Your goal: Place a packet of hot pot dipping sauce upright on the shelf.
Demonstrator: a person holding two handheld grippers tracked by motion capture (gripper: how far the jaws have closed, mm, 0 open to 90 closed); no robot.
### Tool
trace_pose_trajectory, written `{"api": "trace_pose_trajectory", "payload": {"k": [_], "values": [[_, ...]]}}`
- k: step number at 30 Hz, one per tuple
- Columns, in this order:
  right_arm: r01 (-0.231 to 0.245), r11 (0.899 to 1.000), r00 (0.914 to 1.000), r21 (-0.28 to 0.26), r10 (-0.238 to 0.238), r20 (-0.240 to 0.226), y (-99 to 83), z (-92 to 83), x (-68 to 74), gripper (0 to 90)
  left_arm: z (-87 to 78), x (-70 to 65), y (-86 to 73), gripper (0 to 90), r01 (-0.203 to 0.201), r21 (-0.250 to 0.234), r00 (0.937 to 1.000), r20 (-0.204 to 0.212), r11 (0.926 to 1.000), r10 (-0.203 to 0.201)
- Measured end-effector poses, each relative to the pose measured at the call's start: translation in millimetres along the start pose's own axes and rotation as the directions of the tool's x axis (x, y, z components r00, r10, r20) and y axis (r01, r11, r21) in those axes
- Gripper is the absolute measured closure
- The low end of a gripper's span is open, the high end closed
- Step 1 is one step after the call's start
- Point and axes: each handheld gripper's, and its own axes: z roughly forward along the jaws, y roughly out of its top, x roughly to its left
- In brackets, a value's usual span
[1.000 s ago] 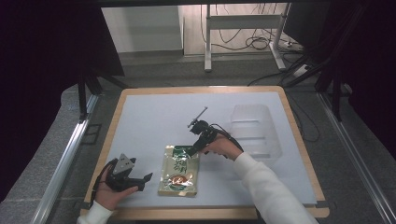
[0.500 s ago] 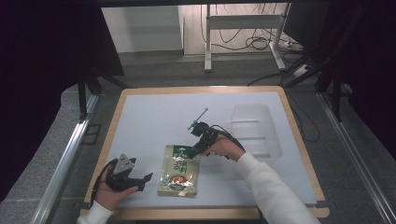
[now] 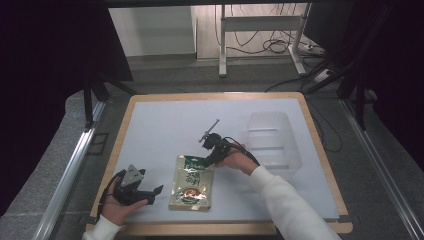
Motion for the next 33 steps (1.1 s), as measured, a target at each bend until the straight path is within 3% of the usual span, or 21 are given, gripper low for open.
{"api": "trace_pose_trajectory", "payload": {"k": [16,23,33], "values": [[0.016,1.000,0.9999,-0.010,-0.016,0.000,3.2,-12.0,5.2,89.1,-0.9,0.9,0.0,13.4,-0.002,0.000,1.0000,-0.004,1.0000,0.002],[0.033,0.998,0.9994,-0.046,-0.034,-0.007,8.1,-31.3,14.6,89.2,-0.9,0.8,-0.1,13.4,0.005,-0.006,1.0000,-0.004,1.0000,-0.005],[0.107,0.989,0.9942,-0.102,-0.108,-0.001,14.9,-65.8,37.4,89.3,-1.0,1.6,-0.1,13.4,0.003,-0.003,1.0000,-0.005,1.0000,-0.003]]}}
